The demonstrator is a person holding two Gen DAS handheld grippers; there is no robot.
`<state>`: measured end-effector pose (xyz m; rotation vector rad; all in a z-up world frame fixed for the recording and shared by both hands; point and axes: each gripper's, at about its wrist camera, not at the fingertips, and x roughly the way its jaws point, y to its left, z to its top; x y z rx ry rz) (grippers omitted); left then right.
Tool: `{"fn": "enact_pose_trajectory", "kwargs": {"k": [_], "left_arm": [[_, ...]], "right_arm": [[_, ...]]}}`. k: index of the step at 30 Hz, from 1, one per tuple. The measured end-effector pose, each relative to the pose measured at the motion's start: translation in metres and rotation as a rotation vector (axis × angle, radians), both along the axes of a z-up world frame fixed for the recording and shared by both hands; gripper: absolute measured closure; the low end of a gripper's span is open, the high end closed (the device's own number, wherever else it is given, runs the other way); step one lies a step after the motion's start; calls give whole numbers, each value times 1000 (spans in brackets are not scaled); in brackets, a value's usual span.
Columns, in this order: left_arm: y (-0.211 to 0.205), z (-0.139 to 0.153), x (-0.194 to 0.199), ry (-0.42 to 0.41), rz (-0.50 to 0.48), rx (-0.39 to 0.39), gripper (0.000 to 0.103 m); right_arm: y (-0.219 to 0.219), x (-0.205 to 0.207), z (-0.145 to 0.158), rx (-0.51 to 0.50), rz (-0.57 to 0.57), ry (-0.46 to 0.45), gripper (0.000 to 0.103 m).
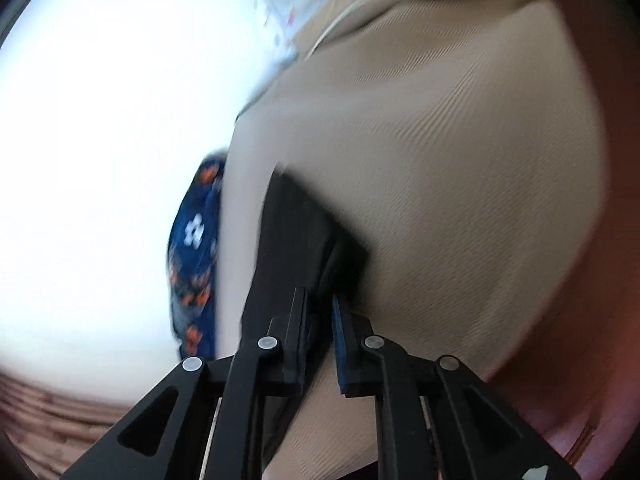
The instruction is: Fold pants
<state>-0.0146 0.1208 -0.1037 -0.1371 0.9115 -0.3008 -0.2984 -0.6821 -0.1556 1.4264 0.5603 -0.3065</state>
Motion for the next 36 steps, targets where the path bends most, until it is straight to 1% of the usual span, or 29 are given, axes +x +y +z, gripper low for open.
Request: {"fn": "enact_pose_trajectory", "kwargs": {"k": [3, 4, 6, 7, 8, 11, 13, 15, 17, 19, 22, 25, 27, 28, 29, 30, 32, 36], "left_arm": [[0, 0, -1, -4, 2, -1, 91], [-1, 0, -1, -5, 3, 1, 91], [-1, 0, -1, -5, 7, 2, 91], [-1, 0, -1, -3, 10, 1, 91], [0, 0, -1, -2, 11, -1, 91], [1, 1, -1, 2, 13, -9, 91], [1, 1, 0, 5, 16, -12, 91], [1, 1, -1, 3, 17, -13, 91], [1, 1, 0, 1, 18, -15, 91], [1, 1, 0, 1, 18, -14, 91], [2, 0, 0, -2, 15, -16, 91], [2, 0, -1, -2, 18, -19, 91], [1, 0, -1, -3, 21, -19, 91], [1, 0, -1, -4, 22, -19, 91], [1, 0, -2, -6, 22, -18, 91], [1, 0, -2, -8, 22, -17, 91], [0, 0, -2, -11, 19, -14, 91], [-1, 1, -3, -17, 8, -6, 91]], "right_arm": [[-18, -26, 0, -2, -105, -18, 86], [-21, -29, 0, -2, -107, -23, 86], [-23, -32, 0, -3, -99, -39, 85], [-22, -31, -1, 2, -93, -52, 81], [-22, -30, -2, 8, -83, -56, 74], [-18, -18, -1, -4, -44, -69, 72], [-14, -9, 2, -34, -26, -31, 73], [-11, -3, 4, -35, -15, -29, 70], [-7, 2, 5, -24, 6, -39, 67], [0, 12, 4, -15, 48, -51, 67], [5, 21, 1, -17, 50, -79, 67], [3, 33, -2, -8, 31, -98, 68], [5, 43, -1, -34, 31, -91, 71], [7, 47, 1, -63, 32, -66, 77], [10, 53, 4, -86, 46, -41, 86], [12, 58, 5, -111, 72, -9, 90], [13, 60, 7, -131, 84, 10, 92], [13, 61, 10, -152, 96, 29, 93]]}}
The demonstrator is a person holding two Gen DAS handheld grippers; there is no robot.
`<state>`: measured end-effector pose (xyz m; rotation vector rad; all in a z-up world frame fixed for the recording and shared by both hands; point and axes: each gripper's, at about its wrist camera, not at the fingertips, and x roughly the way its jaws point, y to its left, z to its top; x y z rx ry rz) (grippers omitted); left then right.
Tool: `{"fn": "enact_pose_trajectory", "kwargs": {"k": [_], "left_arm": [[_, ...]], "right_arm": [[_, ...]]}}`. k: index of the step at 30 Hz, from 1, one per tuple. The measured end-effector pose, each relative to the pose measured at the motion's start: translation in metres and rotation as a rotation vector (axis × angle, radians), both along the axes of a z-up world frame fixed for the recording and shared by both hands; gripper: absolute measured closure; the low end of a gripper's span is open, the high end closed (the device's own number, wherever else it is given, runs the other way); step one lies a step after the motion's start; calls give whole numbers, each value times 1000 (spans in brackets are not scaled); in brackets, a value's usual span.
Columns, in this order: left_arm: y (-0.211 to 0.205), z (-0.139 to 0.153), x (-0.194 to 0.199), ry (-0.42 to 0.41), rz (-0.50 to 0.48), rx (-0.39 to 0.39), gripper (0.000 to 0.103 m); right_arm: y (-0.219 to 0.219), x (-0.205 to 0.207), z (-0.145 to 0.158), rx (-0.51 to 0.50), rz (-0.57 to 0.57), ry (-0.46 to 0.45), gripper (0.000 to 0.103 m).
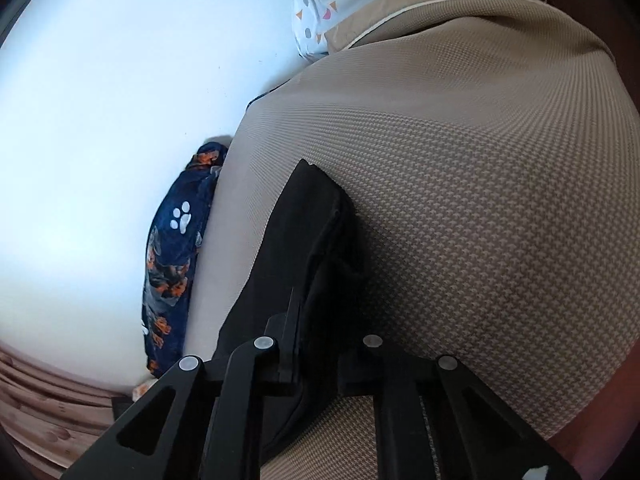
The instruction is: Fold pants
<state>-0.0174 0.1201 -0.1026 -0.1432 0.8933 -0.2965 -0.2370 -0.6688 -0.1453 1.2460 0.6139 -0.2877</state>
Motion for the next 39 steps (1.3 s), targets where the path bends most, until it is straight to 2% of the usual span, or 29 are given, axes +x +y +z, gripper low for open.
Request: {"fn": "enact_pose_trajectory", "kwargs": {"k": [12, 15, 18, 20, 23, 32, 39], "left_arm": [[-5, 4, -4, -44, -2, 70, 89], [-5, 5, -5, -60, 14, 110, 87], [-6, 8, -7, -84, 33, 150, 78], [-7, 10, -8, -105, 50, 181, 64], [-8, 12, -9, -130, 73, 210, 53], [-19, 14, -10, -164, 75, 286, 49], [-26, 17, -14, -196, 80, 340, 43]], "right_arm": [[2, 8, 2, -15, -22, 26, 92], [2, 9, 3, -15, -24, 30, 92], [4, 11, 6, -28, -24, 42, 92], [6, 14, 10, -44, -21, 50, 92], [9, 17, 18, -69, -14, 57, 92], [33, 39, 55, -184, 69, 40, 92], [74, 70, 82, -232, 190, -10, 91]]}}
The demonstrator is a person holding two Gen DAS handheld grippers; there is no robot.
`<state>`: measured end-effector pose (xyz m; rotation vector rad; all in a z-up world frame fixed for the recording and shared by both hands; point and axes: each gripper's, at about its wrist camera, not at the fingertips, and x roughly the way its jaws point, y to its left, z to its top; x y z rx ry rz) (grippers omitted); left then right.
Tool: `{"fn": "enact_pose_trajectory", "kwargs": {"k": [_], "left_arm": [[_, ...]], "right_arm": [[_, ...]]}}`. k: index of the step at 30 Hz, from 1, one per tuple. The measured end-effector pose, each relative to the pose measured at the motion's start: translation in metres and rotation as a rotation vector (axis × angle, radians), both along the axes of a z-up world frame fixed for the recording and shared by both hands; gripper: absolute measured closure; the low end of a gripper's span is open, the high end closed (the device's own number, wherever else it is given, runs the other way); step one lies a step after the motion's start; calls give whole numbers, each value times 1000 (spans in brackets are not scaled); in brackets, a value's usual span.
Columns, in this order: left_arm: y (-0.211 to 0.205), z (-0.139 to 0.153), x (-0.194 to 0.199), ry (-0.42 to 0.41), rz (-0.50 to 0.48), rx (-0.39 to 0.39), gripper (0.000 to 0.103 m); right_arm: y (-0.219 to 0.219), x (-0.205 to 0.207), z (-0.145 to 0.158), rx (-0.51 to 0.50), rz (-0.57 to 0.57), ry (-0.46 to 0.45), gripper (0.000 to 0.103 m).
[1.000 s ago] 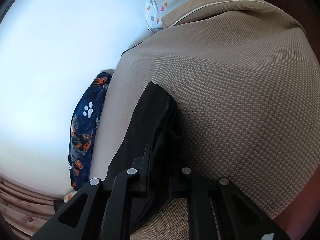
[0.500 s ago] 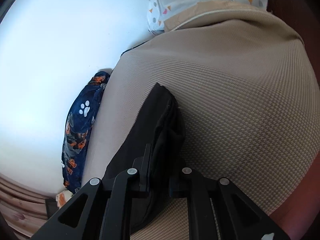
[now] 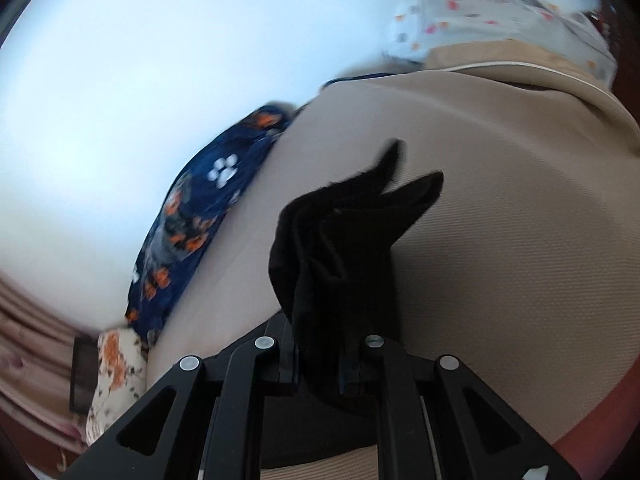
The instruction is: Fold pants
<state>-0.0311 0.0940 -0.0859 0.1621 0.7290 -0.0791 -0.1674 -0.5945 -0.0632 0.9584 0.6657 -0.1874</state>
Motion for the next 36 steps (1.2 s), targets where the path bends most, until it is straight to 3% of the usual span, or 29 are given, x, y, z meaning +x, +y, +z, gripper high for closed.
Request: {"fn": "enact_pose_trajectory", "kwargs": {"k": [12, 36], "left_arm": [[1, -2, 0, 7, 22, 11, 39], [-2, -1, -3, -9, 18, 41, 31]], "right_arm": [[75, 41, 11, -3, 201, -15, 92], [100, 47, -7, 18, 264, 40, 91]]}}
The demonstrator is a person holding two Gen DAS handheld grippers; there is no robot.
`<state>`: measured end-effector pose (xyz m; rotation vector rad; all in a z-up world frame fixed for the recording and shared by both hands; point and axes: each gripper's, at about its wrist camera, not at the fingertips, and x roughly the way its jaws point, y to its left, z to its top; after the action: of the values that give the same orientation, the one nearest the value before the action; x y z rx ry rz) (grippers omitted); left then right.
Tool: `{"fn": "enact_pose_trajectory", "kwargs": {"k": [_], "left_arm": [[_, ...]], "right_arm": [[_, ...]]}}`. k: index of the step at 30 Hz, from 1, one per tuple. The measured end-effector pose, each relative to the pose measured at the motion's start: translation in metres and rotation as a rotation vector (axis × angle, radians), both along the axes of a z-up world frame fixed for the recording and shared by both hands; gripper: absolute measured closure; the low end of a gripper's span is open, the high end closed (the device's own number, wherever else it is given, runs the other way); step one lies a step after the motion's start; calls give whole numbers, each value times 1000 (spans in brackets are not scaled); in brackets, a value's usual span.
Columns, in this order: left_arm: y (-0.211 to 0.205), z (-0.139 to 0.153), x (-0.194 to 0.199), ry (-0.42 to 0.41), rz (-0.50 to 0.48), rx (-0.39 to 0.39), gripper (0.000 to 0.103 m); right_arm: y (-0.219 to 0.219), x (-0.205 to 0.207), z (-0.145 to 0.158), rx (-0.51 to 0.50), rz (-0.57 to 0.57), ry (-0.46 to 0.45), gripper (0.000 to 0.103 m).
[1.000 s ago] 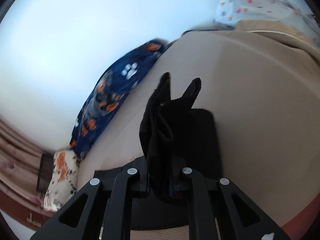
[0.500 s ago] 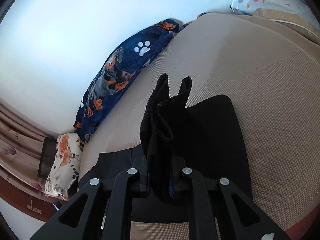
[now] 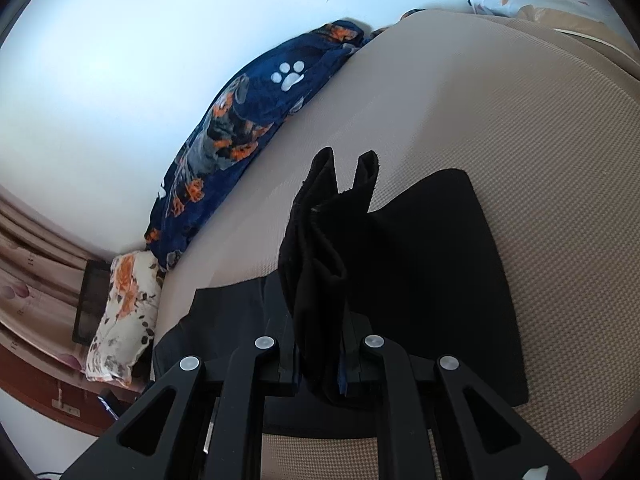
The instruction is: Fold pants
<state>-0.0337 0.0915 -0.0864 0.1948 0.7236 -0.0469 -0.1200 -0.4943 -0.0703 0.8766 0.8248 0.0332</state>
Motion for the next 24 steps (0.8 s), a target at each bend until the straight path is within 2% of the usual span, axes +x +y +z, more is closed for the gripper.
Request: {"fn": "enact_pose_trajectory", "kwargs": {"k": [4, 24], "left_arm": [[-1, 0, 0, -3, -3, 8, 29], [-11, 0, -5, -3, -21, 16, 29]], "right_arm": [[11, 5, -1, -22, 25, 10, 91], [66, 28, -6, -7, 145, 6, 91]]}}
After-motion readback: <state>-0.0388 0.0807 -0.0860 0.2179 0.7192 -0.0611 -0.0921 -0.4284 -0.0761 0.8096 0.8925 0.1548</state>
